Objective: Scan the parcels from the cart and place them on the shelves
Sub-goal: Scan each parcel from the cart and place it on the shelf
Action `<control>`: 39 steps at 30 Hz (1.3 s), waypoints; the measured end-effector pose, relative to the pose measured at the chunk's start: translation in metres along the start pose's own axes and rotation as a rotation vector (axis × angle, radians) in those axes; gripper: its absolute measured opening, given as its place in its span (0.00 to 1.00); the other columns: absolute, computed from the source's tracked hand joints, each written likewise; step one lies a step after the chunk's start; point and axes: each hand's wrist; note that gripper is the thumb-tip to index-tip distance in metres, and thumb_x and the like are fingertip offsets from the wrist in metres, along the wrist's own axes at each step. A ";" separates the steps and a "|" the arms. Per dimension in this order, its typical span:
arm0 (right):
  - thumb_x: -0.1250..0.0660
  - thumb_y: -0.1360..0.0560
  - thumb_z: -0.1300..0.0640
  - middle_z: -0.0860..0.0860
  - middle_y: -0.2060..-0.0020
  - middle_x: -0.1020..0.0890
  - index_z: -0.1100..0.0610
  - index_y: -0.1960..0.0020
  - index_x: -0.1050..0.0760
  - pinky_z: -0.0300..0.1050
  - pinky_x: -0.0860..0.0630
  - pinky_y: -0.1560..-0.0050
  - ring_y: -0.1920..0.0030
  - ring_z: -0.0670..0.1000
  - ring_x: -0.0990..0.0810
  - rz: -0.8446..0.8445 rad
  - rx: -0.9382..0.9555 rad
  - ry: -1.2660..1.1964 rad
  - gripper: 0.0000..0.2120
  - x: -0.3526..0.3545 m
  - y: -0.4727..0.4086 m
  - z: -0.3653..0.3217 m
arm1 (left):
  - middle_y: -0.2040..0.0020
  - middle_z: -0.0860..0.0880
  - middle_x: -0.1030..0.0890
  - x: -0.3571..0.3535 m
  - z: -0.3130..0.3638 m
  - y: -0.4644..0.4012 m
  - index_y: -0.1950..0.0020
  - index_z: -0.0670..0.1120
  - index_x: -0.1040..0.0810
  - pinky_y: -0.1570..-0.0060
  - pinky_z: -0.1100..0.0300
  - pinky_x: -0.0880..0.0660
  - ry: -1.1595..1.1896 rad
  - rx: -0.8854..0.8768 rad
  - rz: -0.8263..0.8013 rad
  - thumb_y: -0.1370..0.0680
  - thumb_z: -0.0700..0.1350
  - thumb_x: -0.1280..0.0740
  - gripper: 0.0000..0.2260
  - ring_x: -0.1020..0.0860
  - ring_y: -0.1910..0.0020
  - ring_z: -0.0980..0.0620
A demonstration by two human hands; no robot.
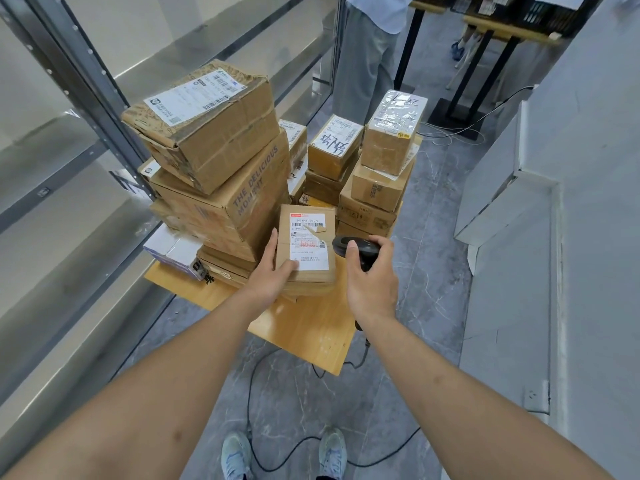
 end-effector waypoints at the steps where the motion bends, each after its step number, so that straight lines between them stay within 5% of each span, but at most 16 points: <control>1: 0.38 0.17 0.38 0.43 0.47 0.19 0.42 0.31 0.34 0.45 0.28 0.51 0.47 0.48 0.20 -0.002 -0.001 -0.001 0.17 0.000 0.000 0.000 | 0.24 0.56 0.29 0.001 -0.001 0.000 0.20 0.76 0.57 0.29 0.39 0.29 0.026 0.016 -0.010 0.16 0.54 0.34 0.37 0.26 0.32 0.46; 10: 0.38 0.17 0.38 0.43 0.47 0.19 0.42 0.31 0.34 0.44 0.28 0.52 0.48 0.47 0.20 -0.011 0.009 0.005 0.17 -0.001 0.005 0.001 | 0.24 0.55 0.29 -0.001 -0.009 0.003 0.23 0.79 0.58 0.36 0.37 0.24 0.080 0.076 -0.026 0.19 0.58 0.30 0.40 0.25 0.31 0.46; 14: 0.38 0.17 0.37 0.42 0.47 0.19 0.41 0.32 0.34 0.45 0.25 0.50 0.48 0.46 0.20 -0.019 0.018 0.010 0.17 -0.001 0.009 0.002 | 0.30 0.53 0.23 -0.006 -0.013 0.008 0.20 0.75 0.58 0.48 0.49 0.20 0.079 0.093 -0.048 0.19 0.56 0.31 0.41 0.19 0.44 0.50; 19: 0.38 0.17 0.37 0.41 0.48 0.20 0.41 0.32 0.34 0.46 0.26 0.49 0.48 0.46 0.20 -0.017 0.019 0.008 0.16 0.005 0.011 0.002 | 0.26 0.54 0.26 -0.006 -0.018 0.013 0.21 0.74 0.65 0.56 0.54 0.24 0.048 0.014 -0.072 0.17 0.53 0.33 0.43 0.20 0.43 0.52; 24: 0.38 0.17 0.37 0.41 0.47 0.20 0.41 0.32 0.34 0.46 0.25 0.49 0.47 0.47 0.20 -0.010 0.036 0.012 0.16 0.016 0.018 -0.001 | 0.25 0.58 0.28 -0.005 -0.017 0.030 0.22 0.75 0.67 0.54 0.55 0.22 -0.003 -0.070 -0.112 0.16 0.51 0.32 0.45 0.20 0.41 0.58; 30: 0.40 0.17 0.36 0.42 0.47 0.19 0.40 0.33 0.35 0.52 0.21 0.47 0.48 0.49 0.18 -0.015 0.113 0.028 0.16 0.034 0.033 -0.010 | 0.21 0.55 0.30 -0.008 -0.006 0.057 0.21 0.73 0.68 0.44 0.57 0.23 -0.045 -0.170 -0.181 0.19 0.48 0.26 0.51 0.26 0.27 0.49; 34: 0.40 0.17 0.36 0.42 0.45 0.20 0.39 0.33 0.36 0.54 0.20 0.45 0.46 0.48 0.19 -0.027 0.180 0.034 0.15 0.052 0.055 -0.017 | 0.17 0.57 0.38 -0.010 -0.002 0.089 0.21 0.71 0.69 0.27 0.48 0.29 -0.091 -0.269 -0.199 0.19 0.46 0.27 0.52 0.31 0.23 0.50; 39: 0.40 0.17 0.36 0.42 0.46 0.19 0.38 0.35 0.36 0.55 0.20 0.45 0.46 0.49 0.19 -0.016 0.262 0.011 0.15 0.075 0.088 -0.036 | 0.18 0.56 0.37 -0.003 0.004 0.132 0.22 0.74 0.68 0.22 0.43 0.34 -0.091 -0.342 -0.142 0.19 0.46 0.26 0.52 0.33 0.21 0.51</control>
Point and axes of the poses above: each hand's wrist, its own y-axis away from the middle knuckle, its own x-axis out of the back of the hand, z = x × y
